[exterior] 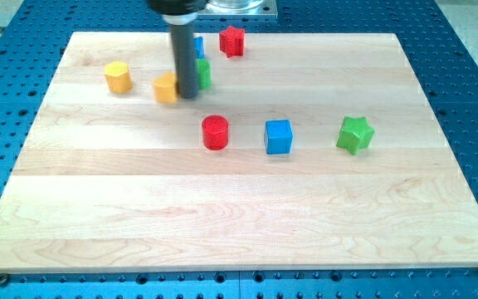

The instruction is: Move the green circle into the green star

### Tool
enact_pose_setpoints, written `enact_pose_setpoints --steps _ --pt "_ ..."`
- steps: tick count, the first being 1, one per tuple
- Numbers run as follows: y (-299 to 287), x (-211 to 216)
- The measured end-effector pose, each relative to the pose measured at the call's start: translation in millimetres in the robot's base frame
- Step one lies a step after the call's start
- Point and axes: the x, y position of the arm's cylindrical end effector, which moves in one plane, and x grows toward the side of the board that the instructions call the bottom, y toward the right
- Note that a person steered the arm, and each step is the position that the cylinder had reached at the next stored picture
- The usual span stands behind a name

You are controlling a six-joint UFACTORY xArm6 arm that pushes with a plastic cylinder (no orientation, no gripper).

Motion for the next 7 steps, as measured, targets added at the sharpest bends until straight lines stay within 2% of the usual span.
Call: enact_pose_setpoints --steps 1,2,3,4,5,7 --pt "-39.0 0.0" --pt "-37.1 -29.0" --pt "6.6 -35.2" --pt "95.3 10.8" --pt "147.1 20.8" --pt "-27.2 -48.1"
